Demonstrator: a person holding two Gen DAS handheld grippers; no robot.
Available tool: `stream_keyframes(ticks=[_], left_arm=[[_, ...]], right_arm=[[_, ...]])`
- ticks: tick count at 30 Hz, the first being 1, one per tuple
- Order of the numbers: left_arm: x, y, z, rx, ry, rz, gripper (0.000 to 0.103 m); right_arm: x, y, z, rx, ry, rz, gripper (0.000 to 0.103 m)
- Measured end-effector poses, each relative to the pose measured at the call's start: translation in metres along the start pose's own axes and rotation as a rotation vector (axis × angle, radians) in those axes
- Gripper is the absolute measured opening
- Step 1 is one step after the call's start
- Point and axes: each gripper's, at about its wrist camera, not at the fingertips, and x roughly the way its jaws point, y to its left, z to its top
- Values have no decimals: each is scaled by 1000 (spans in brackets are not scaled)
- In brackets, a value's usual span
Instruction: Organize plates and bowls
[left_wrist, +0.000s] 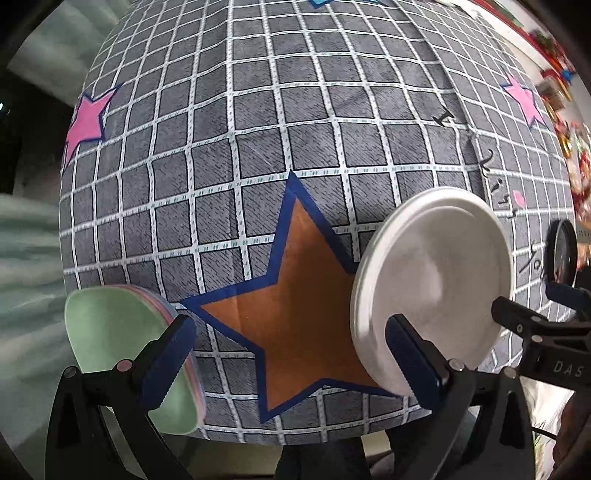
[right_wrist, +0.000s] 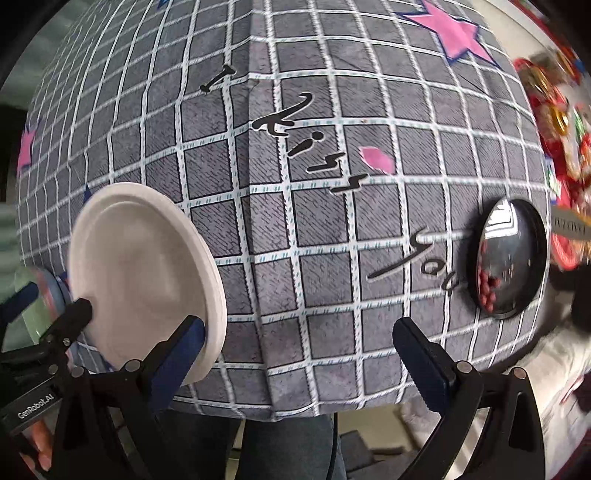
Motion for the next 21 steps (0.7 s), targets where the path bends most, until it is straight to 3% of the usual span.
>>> stream_keyframes(ticks=[6, 11, 16, 17, 19, 21], left_arm=[[8, -3, 1, -79, -7, 26, 103], [19, -24, 0, -77, -10, 47, 100], [37, -44, 1, -73, 10, 31, 86], [41, -48, 1, -72, 14, 21, 80], [45, -54, 2, -71, 10, -13, 73], [48, -58, 4, -69, -10, -38, 58]], right_arm=[[3, 1, 26, -77, -1, 34, 103], [19, 8, 51, -141, 7, 62, 103], [20, 20, 60, -196, -17, 80, 102], [23, 24, 60, -198, -18, 88, 97], [29, 32, 63, -206, -2, 125, 72], [32, 41, 63, -217, 4, 164, 54]])
